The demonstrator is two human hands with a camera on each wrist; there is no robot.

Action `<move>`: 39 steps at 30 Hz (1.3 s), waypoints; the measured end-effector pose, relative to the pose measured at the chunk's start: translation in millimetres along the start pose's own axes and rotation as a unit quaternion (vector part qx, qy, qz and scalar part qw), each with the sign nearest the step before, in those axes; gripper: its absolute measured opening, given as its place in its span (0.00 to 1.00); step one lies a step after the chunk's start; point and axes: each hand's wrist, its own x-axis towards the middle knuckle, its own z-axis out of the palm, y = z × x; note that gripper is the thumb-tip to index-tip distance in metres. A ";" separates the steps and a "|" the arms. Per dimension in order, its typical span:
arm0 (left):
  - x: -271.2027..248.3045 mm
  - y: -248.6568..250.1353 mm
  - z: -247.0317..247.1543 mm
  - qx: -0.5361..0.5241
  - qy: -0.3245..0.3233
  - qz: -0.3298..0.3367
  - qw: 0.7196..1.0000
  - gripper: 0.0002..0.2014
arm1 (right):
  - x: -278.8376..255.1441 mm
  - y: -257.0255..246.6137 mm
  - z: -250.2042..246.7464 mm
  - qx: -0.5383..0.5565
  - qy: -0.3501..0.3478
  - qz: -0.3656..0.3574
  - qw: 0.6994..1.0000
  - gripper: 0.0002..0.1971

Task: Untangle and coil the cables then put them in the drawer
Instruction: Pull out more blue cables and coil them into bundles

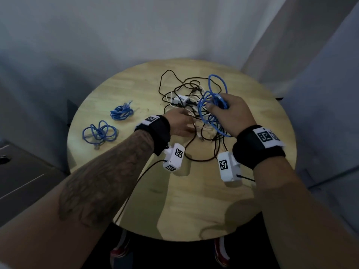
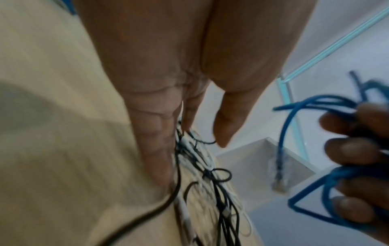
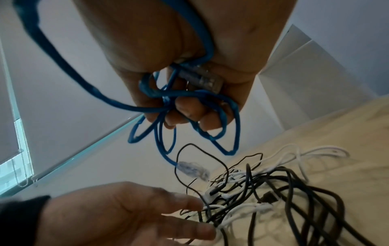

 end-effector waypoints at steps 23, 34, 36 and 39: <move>-81.5 -34.0 -70.6 -0.115 0.116 0.131 0.978 0.11 | -48.2 -12.8 1.9 -0.311 -0.129 0.019 0.941 0.37; -92.2 -15.6 -54.6 -0.218 -0.065 0.135 0.964 0.11 | -51.3 -34.6 58.2 -0.014 -0.144 -0.093 0.985 0.22; -92.2 -12.2 -55.5 -0.229 -0.070 0.148 0.959 0.11 | -48.7 -35.2 67.0 0.154 -0.169 -0.031 0.973 0.10; -91.2 -10.1 -61.1 -0.204 -0.066 0.155 0.964 0.11 | -42.1 -32.8 64.0 0.210 -0.114 -0.018 0.971 0.02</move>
